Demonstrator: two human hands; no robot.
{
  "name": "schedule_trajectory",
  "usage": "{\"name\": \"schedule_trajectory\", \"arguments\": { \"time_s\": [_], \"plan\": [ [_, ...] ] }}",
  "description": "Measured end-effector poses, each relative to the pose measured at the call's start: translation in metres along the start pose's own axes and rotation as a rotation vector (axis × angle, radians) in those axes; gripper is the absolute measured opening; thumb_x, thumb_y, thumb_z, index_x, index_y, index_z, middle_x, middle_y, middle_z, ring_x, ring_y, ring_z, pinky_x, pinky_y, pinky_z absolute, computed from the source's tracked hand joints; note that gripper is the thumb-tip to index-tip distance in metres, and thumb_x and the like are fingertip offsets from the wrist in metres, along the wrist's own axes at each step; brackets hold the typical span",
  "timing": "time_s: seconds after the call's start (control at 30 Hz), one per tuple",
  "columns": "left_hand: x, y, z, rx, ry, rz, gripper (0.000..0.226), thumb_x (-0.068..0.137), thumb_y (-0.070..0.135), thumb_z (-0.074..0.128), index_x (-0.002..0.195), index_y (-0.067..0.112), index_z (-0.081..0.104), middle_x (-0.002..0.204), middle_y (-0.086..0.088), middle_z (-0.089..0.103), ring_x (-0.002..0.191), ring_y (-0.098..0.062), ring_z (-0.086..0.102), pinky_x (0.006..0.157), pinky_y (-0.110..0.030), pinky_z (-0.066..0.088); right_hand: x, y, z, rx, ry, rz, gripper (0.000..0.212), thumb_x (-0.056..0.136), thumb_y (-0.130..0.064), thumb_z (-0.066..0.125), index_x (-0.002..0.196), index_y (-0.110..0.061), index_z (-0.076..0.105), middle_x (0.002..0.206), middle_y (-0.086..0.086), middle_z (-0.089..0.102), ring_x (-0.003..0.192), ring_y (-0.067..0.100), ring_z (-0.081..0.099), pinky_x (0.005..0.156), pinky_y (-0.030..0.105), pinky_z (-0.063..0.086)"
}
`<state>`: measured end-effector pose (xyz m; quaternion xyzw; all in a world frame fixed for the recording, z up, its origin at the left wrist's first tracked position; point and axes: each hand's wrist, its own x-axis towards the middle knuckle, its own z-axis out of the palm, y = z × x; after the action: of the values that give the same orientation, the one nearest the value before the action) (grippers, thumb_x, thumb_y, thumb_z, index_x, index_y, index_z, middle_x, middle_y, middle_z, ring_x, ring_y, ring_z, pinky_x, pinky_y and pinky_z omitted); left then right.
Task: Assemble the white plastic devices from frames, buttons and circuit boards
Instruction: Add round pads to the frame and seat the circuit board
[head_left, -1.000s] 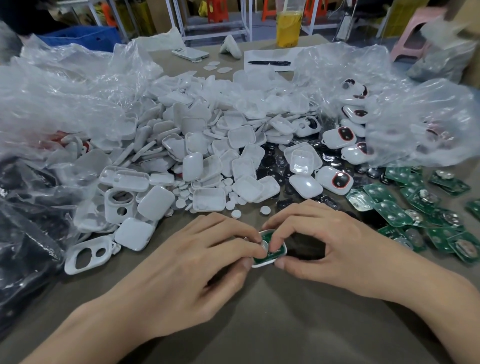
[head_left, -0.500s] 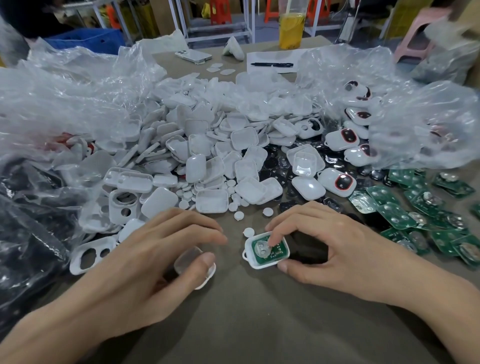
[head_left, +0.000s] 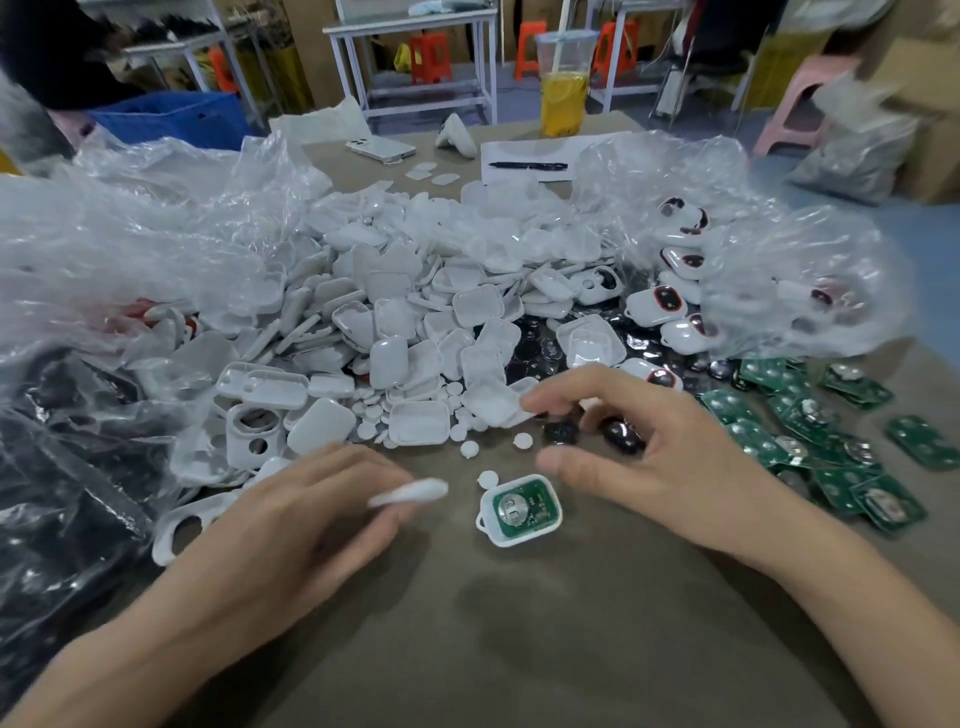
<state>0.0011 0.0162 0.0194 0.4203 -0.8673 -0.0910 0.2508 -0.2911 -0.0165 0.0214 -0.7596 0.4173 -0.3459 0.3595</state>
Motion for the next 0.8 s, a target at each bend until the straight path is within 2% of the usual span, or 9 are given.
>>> {"name": "schedule_trajectory", "arguments": {
  "time_s": [0.1, 0.17, 0.2, 0.27, 0.4, 0.53, 0.67, 0.73, 0.8],
  "plan": [
    [0.029, 0.012, 0.011, -0.224, 0.189, -0.170, 0.007, 0.095, 0.042, 0.063, 0.100, 0.040, 0.068, 0.086, 0.030, 0.065, 0.076, 0.010, 0.061, 0.069, 0.000, 0.038, 0.020, -0.011, 0.006, 0.190, 0.036, 0.000, 0.023, 0.085, -0.041, 0.076, 0.108, -0.040, 0.071, 0.106, -0.018, 0.070, 0.084, 0.004, 0.061, 0.077, 0.019, 0.053],
    [0.048, 0.018, 0.019, -0.414, 0.218, -0.247, 0.011, 0.092, 0.040, 0.063, 0.099, 0.040, 0.072, 0.088, 0.019, 0.073, 0.079, 0.002, 0.066, 0.070, -0.005, 0.044, 0.032, -0.015, 0.010, 0.286, 0.040, 0.018, 0.019, 0.087, -0.033, 0.077, 0.105, -0.037, 0.074, 0.093, -0.013, 0.073, 0.078, 0.009, 0.062, 0.071, 0.025, 0.053],
    [0.055, 0.020, 0.022, -0.490, 0.226, -0.273, 0.013, 0.091, 0.040, 0.064, 0.100, 0.040, 0.073, 0.091, 0.015, 0.075, 0.081, -0.001, 0.067, 0.072, -0.010, 0.047, 0.036, -0.015, 0.012, 0.321, 0.050, 0.032, 0.016, 0.087, -0.031, 0.077, 0.102, -0.036, 0.075, 0.082, -0.005, 0.070, 0.074, 0.011, 0.061, 0.068, 0.027, 0.051],
    [0.062, 0.021, 0.027, -0.588, 0.245, -0.320, 0.014, 0.089, 0.042, 0.065, 0.100, 0.042, 0.074, 0.094, 0.012, 0.076, 0.086, -0.008, 0.070, 0.077, -0.021, 0.053, 0.038, -0.012, 0.011, 0.341, 0.077, 0.046, 0.013, 0.088, -0.028, 0.076, 0.099, -0.036, 0.077, 0.077, 0.013, 0.063, 0.070, 0.016, 0.057, 0.067, 0.031, 0.046],
    [0.059, 0.018, 0.035, -0.673, 0.244, -0.366, 0.012, 0.092, 0.037, 0.068, 0.102, 0.038, 0.075, 0.098, 0.010, 0.077, 0.091, -0.011, 0.072, 0.084, -0.031, 0.057, 0.034, -0.002, 0.007, 0.314, 0.075, 0.074, 0.011, 0.088, -0.026, 0.077, 0.097, -0.032, 0.078, 0.076, 0.007, 0.067, 0.069, 0.010, 0.062, 0.068, 0.026, 0.051],
    [0.059, 0.021, 0.034, -0.778, 0.242, -0.352, 0.022, 0.091, 0.032, 0.069, 0.112, 0.037, 0.071, 0.107, 0.006, 0.076, 0.101, -0.012, 0.072, 0.088, -0.025, 0.056, 0.034, -0.003, 0.009, 0.363, 0.101, 0.089, 0.013, 0.083, -0.034, 0.076, 0.095, -0.029, 0.078, 0.080, 0.001, 0.073, 0.075, 0.012, 0.067, 0.071, 0.025, 0.054],
    [0.058, 0.024, 0.033, -0.669, 0.226, -0.366, 0.030, 0.091, 0.034, 0.066, 0.119, 0.043, 0.065, 0.104, 0.008, 0.073, 0.096, -0.011, 0.070, 0.074, -0.013, 0.052, 0.035, -0.006, 0.012, 0.414, 0.090, 0.081, 0.018, 0.081, -0.039, 0.074, 0.094, -0.029, 0.078, 0.080, 0.009, 0.072, 0.074, 0.015, 0.065, 0.071, 0.024, 0.053],
    [0.059, 0.025, 0.033, -0.592, 0.252, -0.370, 0.027, 0.090, 0.036, 0.066, 0.116, 0.040, 0.065, 0.099, 0.010, 0.071, 0.088, -0.011, 0.065, 0.069, -0.018, 0.052, 0.035, -0.006, 0.013, 0.427, 0.101, 0.074, 0.016, 0.082, -0.040, 0.077, 0.094, -0.029, 0.079, 0.079, 0.015, 0.069, 0.071, 0.013, 0.062, 0.068, 0.022, 0.051],
    [0.061, 0.027, 0.032, -0.663, 0.285, -0.352, 0.019, 0.089, 0.032, 0.067, 0.108, 0.036, 0.066, 0.097, 0.008, 0.072, 0.083, -0.012, 0.066, 0.071, -0.018, 0.052, 0.036, -0.006, 0.016, 0.457, 0.108, 0.076, 0.015, 0.083, -0.040, 0.077, 0.095, -0.031, 0.079, 0.080, 0.016, 0.068, 0.070, 0.011, 0.061, 0.065, 0.020, 0.051]
  ]
}}
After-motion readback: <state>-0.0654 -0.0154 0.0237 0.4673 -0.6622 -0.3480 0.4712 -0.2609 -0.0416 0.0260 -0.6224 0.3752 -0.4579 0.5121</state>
